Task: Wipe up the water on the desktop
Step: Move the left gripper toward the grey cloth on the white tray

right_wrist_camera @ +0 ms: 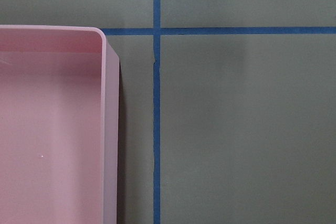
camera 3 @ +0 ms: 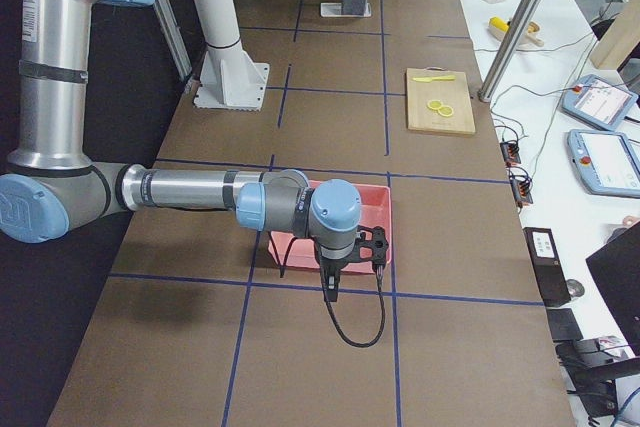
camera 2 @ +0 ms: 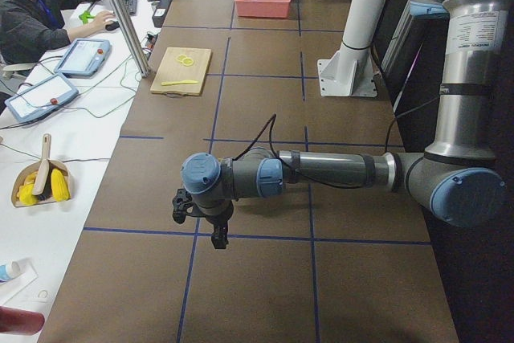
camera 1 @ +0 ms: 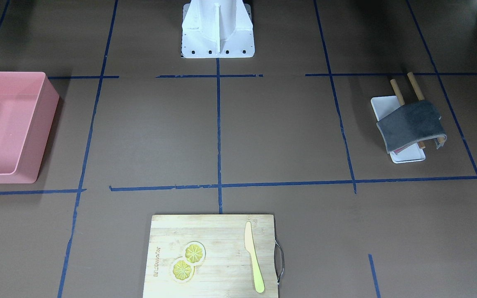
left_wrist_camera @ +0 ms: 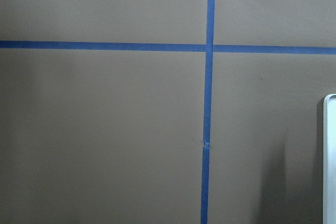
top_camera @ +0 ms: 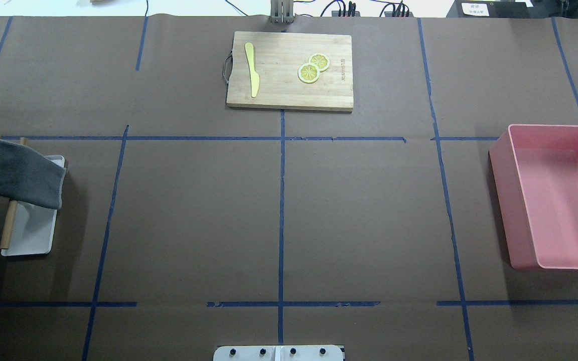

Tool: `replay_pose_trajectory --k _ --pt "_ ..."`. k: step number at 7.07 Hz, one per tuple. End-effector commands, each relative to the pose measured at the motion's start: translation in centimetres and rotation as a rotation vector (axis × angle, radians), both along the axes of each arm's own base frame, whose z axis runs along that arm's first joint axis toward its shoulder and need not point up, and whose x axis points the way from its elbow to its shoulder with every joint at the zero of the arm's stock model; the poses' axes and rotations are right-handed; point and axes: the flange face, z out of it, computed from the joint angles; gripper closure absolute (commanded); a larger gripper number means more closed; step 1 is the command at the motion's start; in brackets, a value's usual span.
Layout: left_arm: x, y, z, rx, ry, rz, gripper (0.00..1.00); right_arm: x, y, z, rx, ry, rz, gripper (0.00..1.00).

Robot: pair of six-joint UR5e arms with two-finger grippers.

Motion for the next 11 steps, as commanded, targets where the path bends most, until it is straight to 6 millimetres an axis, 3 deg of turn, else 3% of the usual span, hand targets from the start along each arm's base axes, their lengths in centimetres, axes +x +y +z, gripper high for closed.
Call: replay_pose_trajectory --k 1,2,3,4,5,6,7,9,11 --pt "1.7 -1.4 -1.0 0.022 0.005 0.034 0.00 -0.2 -0.1 -0.4 0.008 -0.033 0.003 0.00" --pt "1.8 -1.6 -2.2 0.036 0.014 0.025 0.00 -0.2 -0.1 -1.0 0.022 -0.034 0.001 0.00" --pt "3.3 -2.5 -3.8 0.013 0.056 0.006 0.00 -0.1 -0.3 -0.9 0.024 -0.020 0.000 0.00" --pt "4.9 -2.7 -6.4 0.049 0.125 0.007 0.00 -0.1 -0.9 -1.7 0.044 -0.015 -0.001 0.00" --pt "5.1 -2.4 -8.5 0.059 0.139 -0.047 0.00 0.0 -1.3 -2.8 0.067 -0.014 -0.001 0.00" --pt "6.7 -0.7 -9.0 0.053 0.151 -0.078 0.00 -0.1 -0.8 -2.5 0.056 -0.025 0.001 0.00" --pt "9.4 1.2 -8.1 0.054 0.172 -0.086 0.00 -0.1 -0.9 -2.3 0.053 -0.023 0.002 0.00" --pt "14.4 3.9 -9.1 0.013 0.264 -0.182 0.00 -0.2 -0.7 -2.5 0.052 -0.026 0.004 0.00" --pt "17.2 4.7 -9.3 -0.004 0.286 -0.161 0.01 -0.1 -1.1 -2.8 0.060 -0.027 0.004 0.00"
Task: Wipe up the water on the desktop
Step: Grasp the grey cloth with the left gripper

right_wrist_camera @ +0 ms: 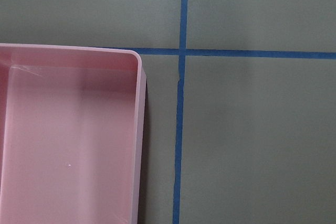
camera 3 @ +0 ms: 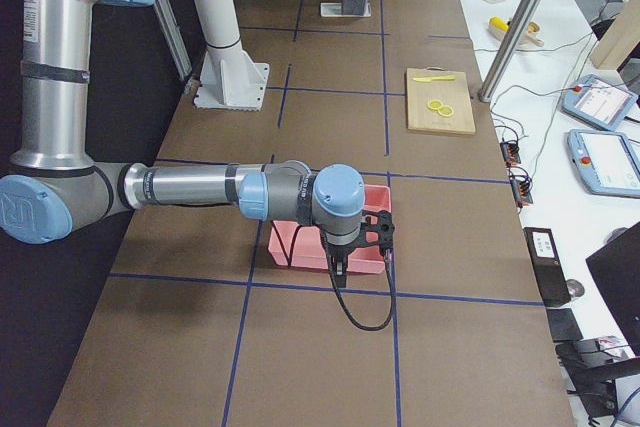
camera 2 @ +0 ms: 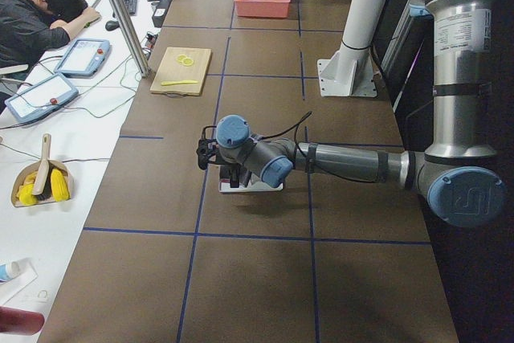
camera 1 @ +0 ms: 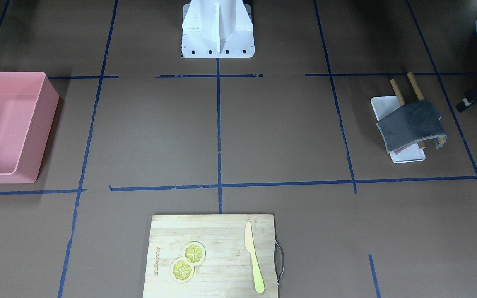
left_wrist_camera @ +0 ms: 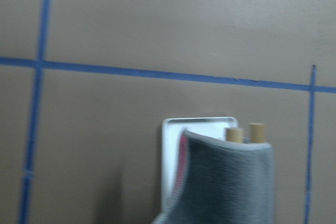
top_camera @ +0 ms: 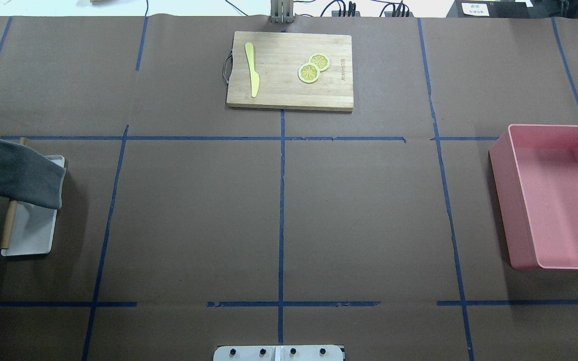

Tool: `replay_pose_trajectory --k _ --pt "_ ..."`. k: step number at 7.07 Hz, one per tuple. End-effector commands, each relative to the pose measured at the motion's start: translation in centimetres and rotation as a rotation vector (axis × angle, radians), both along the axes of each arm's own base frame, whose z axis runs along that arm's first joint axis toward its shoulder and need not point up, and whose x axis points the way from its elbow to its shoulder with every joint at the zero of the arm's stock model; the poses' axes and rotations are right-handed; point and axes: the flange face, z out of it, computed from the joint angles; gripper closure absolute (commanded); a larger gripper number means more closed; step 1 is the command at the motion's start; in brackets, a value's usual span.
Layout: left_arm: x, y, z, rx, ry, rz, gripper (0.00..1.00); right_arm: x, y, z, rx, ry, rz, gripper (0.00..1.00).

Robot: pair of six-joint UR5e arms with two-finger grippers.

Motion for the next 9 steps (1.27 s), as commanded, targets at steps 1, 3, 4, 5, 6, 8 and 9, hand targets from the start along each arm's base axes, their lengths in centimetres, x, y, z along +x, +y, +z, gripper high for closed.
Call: replay_pose_trajectory --k 1,3,4,5,6,8,9 --pt "2.7 0.6 -0.2 -0.005 0.019 0.031 0.05 0.0 -0.1 0.0 0.001 -0.001 0.000 0.00" --pt "2.6 0.8 0.1 -0.011 0.018 0.032 0.20 0.0 -0.1 0.0 0.001 -0.001 0.000 0.00" --pt "2.7 0.8 0.6 -0.018 0.014 0.034 0.21 0.0 -0.1 0.0 -0.002 -0.003 0.000 0.00" --pt "2.7 0.8 0.9 -0.022 0.011 0.033 0.23 0.0 -0.1 -0.1 0.000 -0.004 0.000 0.00" --pt "2.8 0.7 1.2 -0.028 0.009 0.033 0.27 0.0 -0.1 0.2 -0.002 -0.005 -0.001 0.00" --pt "2.9 0.4 1.4 -0.032 0.008 0.033 0.32 0.0 -0.1 0.1 -0.002 -0.006 -0.001 0.00" --pt "2.9 0.4 1.5 -0.034 0.007 0.033 0.37 0.0 -0.1 0.2 -0.005 -0.006 0.000 0.00"
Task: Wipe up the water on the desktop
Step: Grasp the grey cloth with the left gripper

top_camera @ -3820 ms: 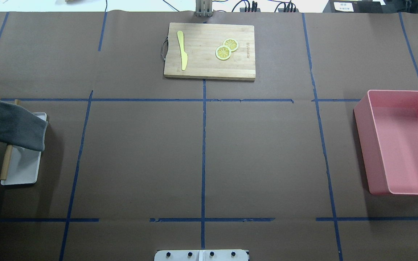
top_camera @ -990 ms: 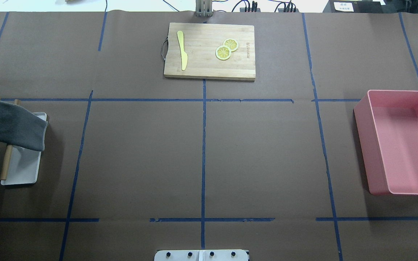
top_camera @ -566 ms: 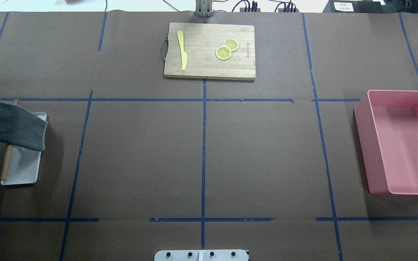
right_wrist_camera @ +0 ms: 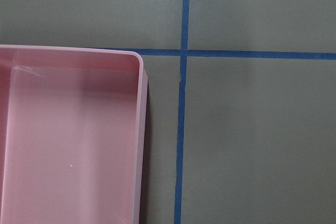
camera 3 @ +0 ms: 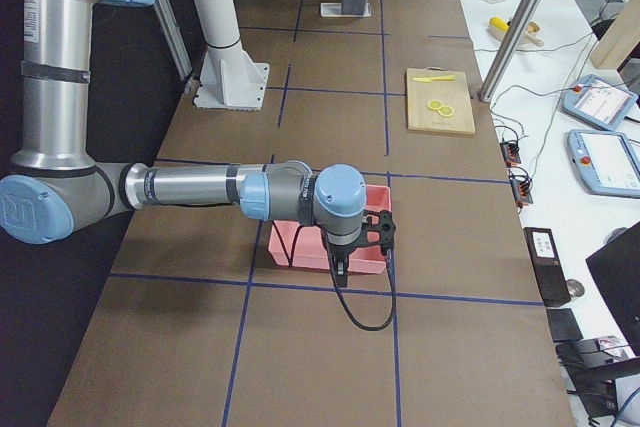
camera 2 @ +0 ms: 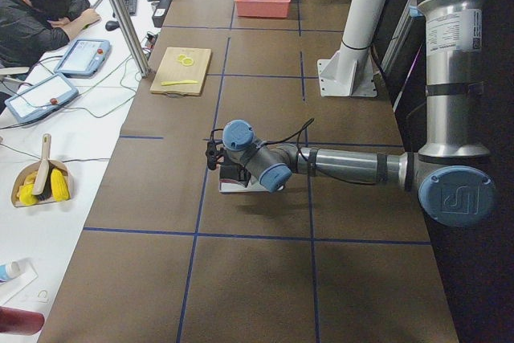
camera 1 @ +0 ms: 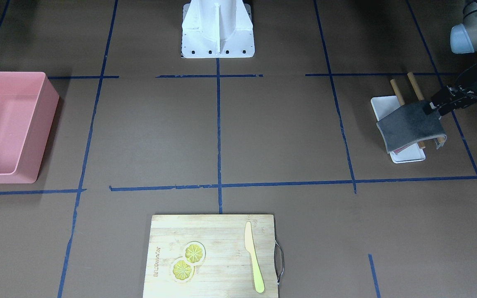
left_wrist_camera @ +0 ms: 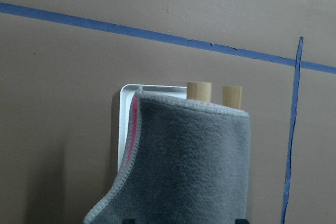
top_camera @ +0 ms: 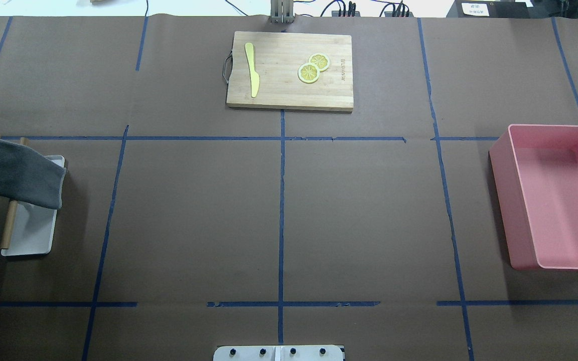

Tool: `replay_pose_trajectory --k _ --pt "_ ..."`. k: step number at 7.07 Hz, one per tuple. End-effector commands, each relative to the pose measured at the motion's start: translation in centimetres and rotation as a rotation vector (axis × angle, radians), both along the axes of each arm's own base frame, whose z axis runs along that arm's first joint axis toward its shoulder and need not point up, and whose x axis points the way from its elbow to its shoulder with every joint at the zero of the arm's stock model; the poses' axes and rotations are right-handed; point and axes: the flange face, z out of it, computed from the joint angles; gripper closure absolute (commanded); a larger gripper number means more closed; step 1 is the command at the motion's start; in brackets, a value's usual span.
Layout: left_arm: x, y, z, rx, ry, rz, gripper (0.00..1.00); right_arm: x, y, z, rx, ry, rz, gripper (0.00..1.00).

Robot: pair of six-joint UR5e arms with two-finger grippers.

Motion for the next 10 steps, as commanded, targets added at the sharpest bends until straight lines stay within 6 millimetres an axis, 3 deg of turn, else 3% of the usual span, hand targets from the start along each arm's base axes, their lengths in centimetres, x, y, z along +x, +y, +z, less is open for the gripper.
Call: replay_pose_trajectory --k 1,2,4,6,10 --pt "0.02 -0.04 0.07 -0.001 0.000 0.000 0.47 0.00 0.00 0.05 -0.001 -0.001 0.000 0.00" --pt "0.02 -0.04 0.09 -0.002 -0.001 0.000 0.64 0.00 0.01 0.12 -0.002 -0.001 0.000 0.00" --pt "0.02 -0.03 0.08 -0.004 0.001 0.000 0.81 -0.01 0.01 0.11 -0.002 -0.002 0.000 0.00" --pt "-0.04 0.09 -0.29 -0.003 0.010 0.003 0.89 -0.02 0.02 0.13 -0.004 -0.002 0.000 0.00" --pt "-0.15 0.20 -0.45 -0.001 0.011 0.003 0.90 -0.02 0.02 0.20 -0.005 -0.002 0.000 0.00"
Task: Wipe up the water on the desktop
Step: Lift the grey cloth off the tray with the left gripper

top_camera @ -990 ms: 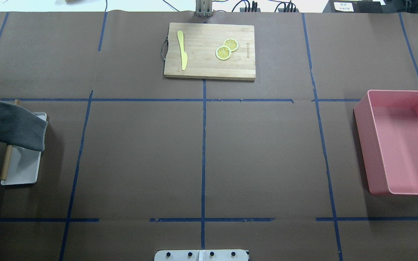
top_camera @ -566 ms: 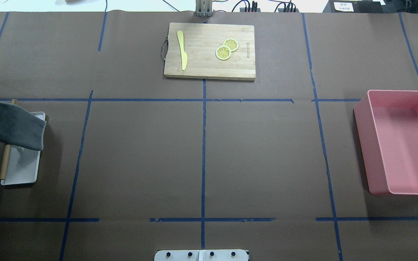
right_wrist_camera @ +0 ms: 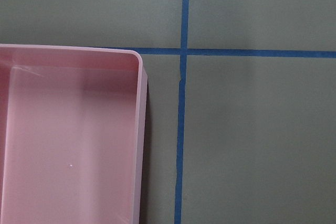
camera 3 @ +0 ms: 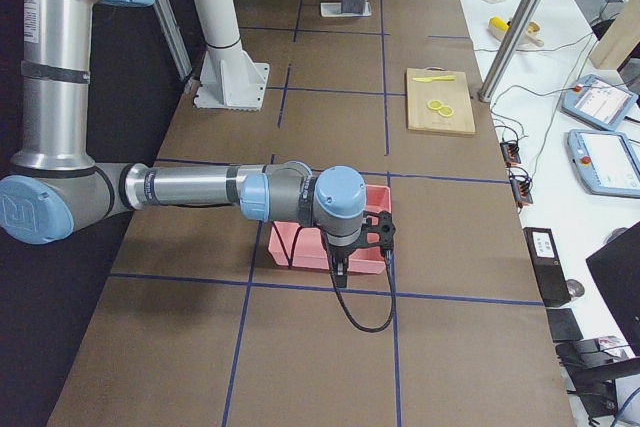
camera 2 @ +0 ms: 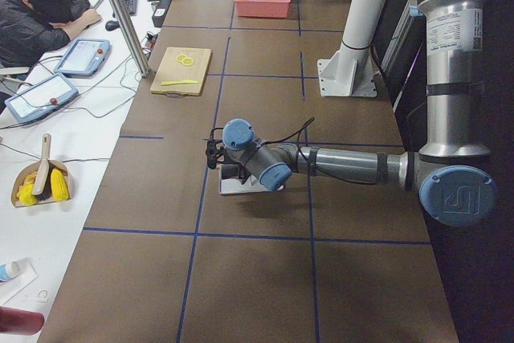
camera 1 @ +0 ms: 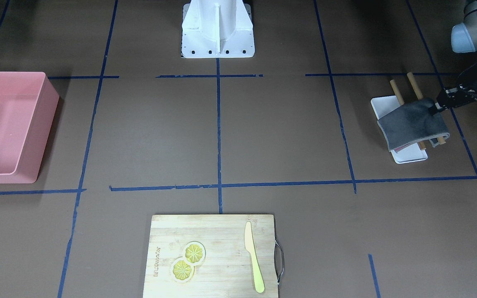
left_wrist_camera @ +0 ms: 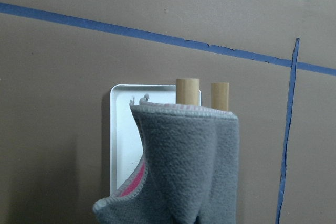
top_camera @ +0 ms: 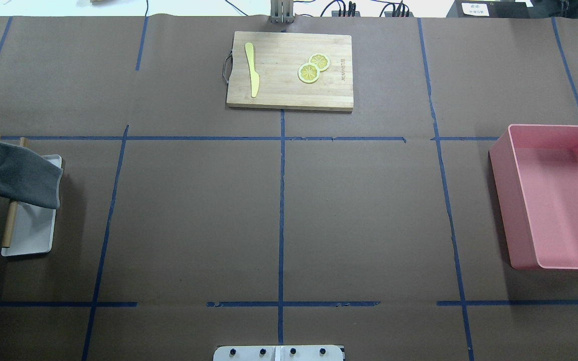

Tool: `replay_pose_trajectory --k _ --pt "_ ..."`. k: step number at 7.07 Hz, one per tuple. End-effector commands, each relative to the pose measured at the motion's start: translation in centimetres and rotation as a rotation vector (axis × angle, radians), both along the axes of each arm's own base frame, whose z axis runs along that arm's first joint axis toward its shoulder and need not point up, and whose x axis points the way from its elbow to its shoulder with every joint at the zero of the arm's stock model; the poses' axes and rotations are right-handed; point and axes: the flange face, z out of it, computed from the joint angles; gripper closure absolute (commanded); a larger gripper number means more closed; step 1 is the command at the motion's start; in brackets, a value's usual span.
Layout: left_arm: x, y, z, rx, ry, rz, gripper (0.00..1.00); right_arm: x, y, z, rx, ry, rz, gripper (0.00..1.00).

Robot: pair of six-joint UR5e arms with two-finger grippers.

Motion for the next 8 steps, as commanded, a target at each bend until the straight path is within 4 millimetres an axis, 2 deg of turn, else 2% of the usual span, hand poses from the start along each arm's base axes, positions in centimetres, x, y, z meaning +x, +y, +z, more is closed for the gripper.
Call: replay_pose_trajectory --k 1,2,3,4,6,8 --pt "0.0 0.0 -0.4 0.001 0.014 0.009 0.92 0.0 0.0 -0.1 0.002 0.000 0.000 0.00" --pt "-0.9 0.2 -0.9 -0.016 0.063 0.027 0.93 0.0 0.1 0.1 -0.003 -0.002 0.000 0.00" --pt "-3.0 -0.2 -1.1 -0.025 0.083 -0.006 0.95 -0.1 0.1 0.0 -0.003 -0.015 0.000 0.00" --pt "-4.2 -0.2 -1.3 -0.035 0.110 -0.012 0.95 -0.3 0.2 -0.1 -0.004 -0.051 0.001 0.00" --pt "-5.0 -0.4 -1.5 -0.044 0.117 -0.023 0.96 -0.4 0.5 0.2 -0.006 -0.050 -0.001 0.00" --pt "-6.8 -1.8 -3.9 -0.064 0.174 -0.030 0.96 -0.4 0.4 -0.6 0.009 -0.050 0.000 0.00"
